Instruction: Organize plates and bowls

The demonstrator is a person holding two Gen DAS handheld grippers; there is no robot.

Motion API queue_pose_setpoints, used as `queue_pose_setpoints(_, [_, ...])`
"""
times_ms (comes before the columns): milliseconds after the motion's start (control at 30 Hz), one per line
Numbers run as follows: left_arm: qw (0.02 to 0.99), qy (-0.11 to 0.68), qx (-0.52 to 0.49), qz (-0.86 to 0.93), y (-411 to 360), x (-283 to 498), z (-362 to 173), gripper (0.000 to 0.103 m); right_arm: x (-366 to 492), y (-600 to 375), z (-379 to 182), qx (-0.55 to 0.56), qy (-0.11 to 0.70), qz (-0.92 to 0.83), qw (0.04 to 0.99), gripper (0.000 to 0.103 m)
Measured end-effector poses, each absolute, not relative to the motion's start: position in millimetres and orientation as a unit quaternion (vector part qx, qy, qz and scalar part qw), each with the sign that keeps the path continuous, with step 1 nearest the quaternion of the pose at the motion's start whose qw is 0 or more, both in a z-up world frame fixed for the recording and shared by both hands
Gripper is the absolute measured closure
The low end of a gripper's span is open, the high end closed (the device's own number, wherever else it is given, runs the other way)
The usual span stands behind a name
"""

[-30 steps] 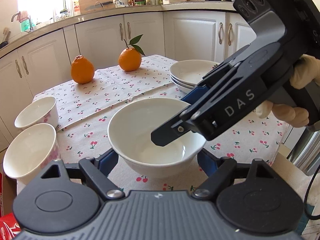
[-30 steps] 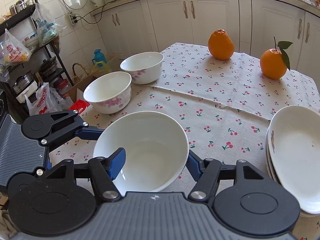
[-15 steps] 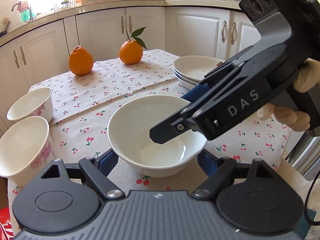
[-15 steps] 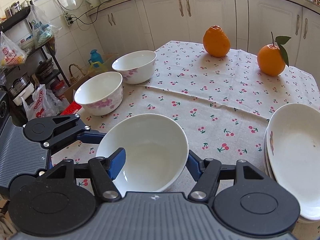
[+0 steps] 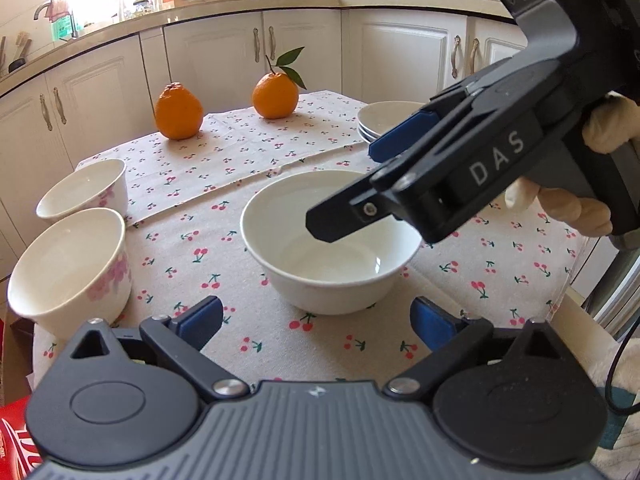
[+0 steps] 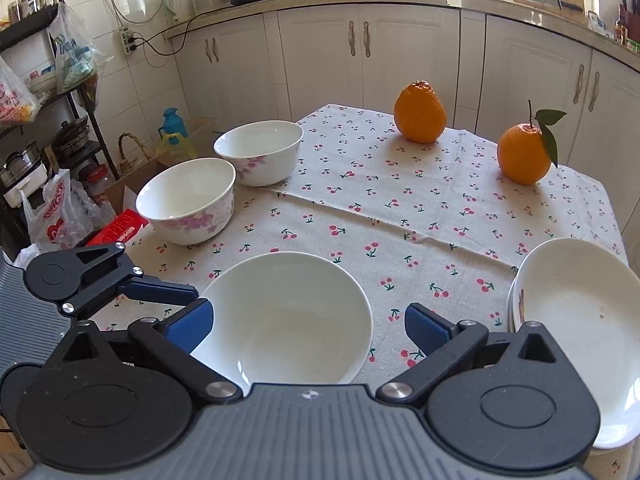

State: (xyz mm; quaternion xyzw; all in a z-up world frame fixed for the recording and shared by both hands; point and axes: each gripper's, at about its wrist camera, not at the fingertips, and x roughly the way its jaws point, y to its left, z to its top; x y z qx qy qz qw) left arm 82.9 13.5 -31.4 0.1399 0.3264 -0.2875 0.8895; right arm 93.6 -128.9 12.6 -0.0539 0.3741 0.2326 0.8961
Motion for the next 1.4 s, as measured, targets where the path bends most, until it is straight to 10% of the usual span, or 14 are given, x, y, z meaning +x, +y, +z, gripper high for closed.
queue_pose_setpoints(1400, [0.925, 0.294, 0.146, -0.190, 130, 154, -35, 0.003, 198, 14, 15, -0.089, 0.387, 0.327, 0.858, 0.001])
